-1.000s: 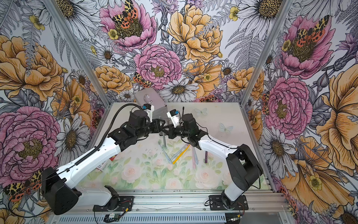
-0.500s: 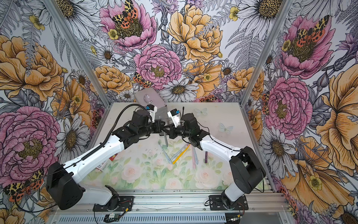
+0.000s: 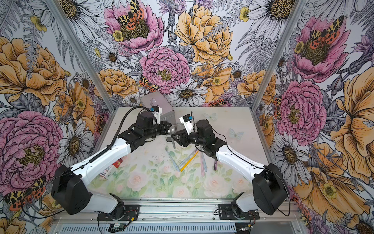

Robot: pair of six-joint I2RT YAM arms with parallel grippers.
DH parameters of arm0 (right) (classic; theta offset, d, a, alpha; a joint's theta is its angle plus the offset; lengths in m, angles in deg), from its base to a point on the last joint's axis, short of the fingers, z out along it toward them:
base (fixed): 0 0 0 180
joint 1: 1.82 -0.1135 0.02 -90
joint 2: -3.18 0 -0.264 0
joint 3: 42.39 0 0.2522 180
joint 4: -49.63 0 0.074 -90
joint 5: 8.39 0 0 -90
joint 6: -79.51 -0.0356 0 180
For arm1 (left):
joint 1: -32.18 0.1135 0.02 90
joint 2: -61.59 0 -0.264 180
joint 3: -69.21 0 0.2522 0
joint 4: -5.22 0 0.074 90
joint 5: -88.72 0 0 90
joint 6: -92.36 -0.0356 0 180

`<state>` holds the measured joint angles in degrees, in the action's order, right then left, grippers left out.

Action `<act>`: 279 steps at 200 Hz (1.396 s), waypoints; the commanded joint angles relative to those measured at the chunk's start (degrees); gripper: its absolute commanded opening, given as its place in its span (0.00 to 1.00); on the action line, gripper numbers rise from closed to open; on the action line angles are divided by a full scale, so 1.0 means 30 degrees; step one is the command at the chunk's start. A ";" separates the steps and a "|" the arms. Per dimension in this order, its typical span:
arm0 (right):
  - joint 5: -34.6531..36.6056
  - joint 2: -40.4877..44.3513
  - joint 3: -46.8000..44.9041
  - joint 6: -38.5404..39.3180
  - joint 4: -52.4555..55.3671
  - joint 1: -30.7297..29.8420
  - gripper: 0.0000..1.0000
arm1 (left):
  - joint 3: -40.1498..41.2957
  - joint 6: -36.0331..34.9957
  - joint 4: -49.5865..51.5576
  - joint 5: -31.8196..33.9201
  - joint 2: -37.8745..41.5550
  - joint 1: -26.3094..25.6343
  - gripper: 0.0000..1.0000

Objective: Place the toothbrush into the toothbrush holder
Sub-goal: Pick up the toothbrush from the center of the board, then place the toothbrush in the toothbrush holder.

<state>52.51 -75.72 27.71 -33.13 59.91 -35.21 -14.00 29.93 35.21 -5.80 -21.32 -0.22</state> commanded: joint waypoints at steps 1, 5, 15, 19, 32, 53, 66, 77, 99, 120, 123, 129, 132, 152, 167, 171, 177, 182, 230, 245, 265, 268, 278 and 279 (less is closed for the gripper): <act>0.1281 0.1494 -0.0337 0.0189 0.1627 0.0633 0.53 | -0.1222 -0.0923 -0.1401 0.0873 -0.0629 -0.0095 0.00; 0.1424 0.1824 -0.0475 0.0169 0.1748 0.0730 0.54 | -0.1316 -0.0997 -0.1719 0.0877 -0.0778 -0.0149 0.00; 0.1877 0.2741 -0.0922 -0.0034 0.1957 0.1053 0.59 | -0.1550 -0.1212 -0.2599 0.0740 -0.1173 -0.0254 0.00; 0.2131 0.3124 -0.1156 -0.0162 0.2043 0.1185 0.61 | -0.1666 -0.1328 -0.2925 0.0739 -0.1345 -0.0294 0.00; 0.2982 0.4294 -0.1680 -0.0408 0.2574 0.1648 0.63 | -0.2154 -0.1869 -0.4031 0.0758 -0.2025 -0.0452 0.00; 0.4161 0.5620 -0.2268 -0.0181 0.3784 0.2274 0.64 | -0.3304 -0.2987 -0.5365 0.0992 -0.3451 -0.0796 0.00; 0.4310 0.6211 -0.2471 -0.0060 0.4402 0.2608 0.64 | -0.4124 -0.3758 -0.5830 0.1244 -0.4280 -0.1058 0.00; 0.4055 0.6679 -0.2743 -0.0115 0.4559 0.2905 0.65 | -0.4590 -0.4601 -0.6496 0.1902 -0.4803 -0.1344 0.00; 0.3832 0.7641 -0.3482 -0.0221 0.4608 0.3504 0.65 | -0.4961 -0.6319 -0.8562 0.2731 -0.5649 -0.1832 0.00; 0.4212 0.8534 -0.4085 -0.0458 0.4673 0.4140 0.66 | -0.5265 -0.7566 -0.9978 0.3548 -0.6459 -0.2186 0.00; 0.4243 0.8682 -0.4187 -0.0476 0.4677 0.4224 0.67 | -0.5308 -0.7658 -1.0115 0.3602 -0.6573 -0.2204 0.00; 0.4295 0.8915 -0.4386 -0.0537 0.4678 0.4400 0.67 | -0.5326 -0.7774 -1.0405 0.3691 -0.6799 -0.2185 0.00; 0.4301 0.9022 -0.4444 -0.0541 0.4670 0.4509 0.68 | -0.5326 -0.7798 -1.0568 0.3737 -0.6886 -0.2230 0.00; 0.4129 0.9457 -0.4872 -0.0465 0.4707 0.5030 0.70 | -0.5379 -0.7951 -1.1430 0.3891 -0.7959 -0.2205 0.00; 0.3910 0.9476 -0.5056 -0.0484 0.4793 0.5475 0.70 | -0.5573 -0.8168 -1.1842 0.4080 -0.8576 -0.2211 0.00; 0.3840 0.9457 -0.5106 -0.0505 0.4795 0.5588 0.70 | -0.5677 -0.8243 -1.1869 0.4110 -0.8762 -0.2207 0.00; 0.3718 0.9447 -0.5154 -0.0527 0.4795 0.5728 0.70 | -0.5865 -0.8331 -1.1876 0.4166 -0.9029 -0.2207 0.00; 0.3641 0.9396 -0.5192 -0.0500 0.4795 0.5844 0.70 | -0.6019 -0.8402 -1.1870 0.4243 -0.9271 -0.2208 0.00; 0.2823 0.9268 -0.5418 -0.0370 0.4796 0.6715 0.70 | -0.6956 -0.8864 -1.1840 0.4496 -1.0489 -0.2207 0.00; 0.2688 0.9223 -0.5477 -0.0380 0.4810 0.6931 0.70 | -0.7109 -0.8956 -1.1684 0.4641 -1.0701 -0.2207 0.00; 0.2444 0.9086 -0.5587 -0.0393 0.4820 0.7239 0.70 | -0.7000 -0.9013 -1.1585 0.4785 -1.0828 -0.2207 0.00; 0.2400 0.9095 -0.5616 -0.0398 0.4802 0.7270 0.70 | -0.6957 -0.9015 -1.1591 0.4808 -1.0829 -0.2207 0.00; 0.2348 0.9071 -0.5682 -0.0437 0.4796 0.7350 0.70 | -0.6781 -0.8987 -1.1589 0.4930 -1.0802 -0.2232 0.00; 0.2348 0.9056 -0.5683 -0.0445 0.4795 0.7350 0.70 | -0.6772 -0.8986 -1.1590 0.4931 -1.0801 -0.2234 0.00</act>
<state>60.97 -47.98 11.27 -34.22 74.35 -13.85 -33.80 4.25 1.97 6.92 -53.62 -7.02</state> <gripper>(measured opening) 0.695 0.062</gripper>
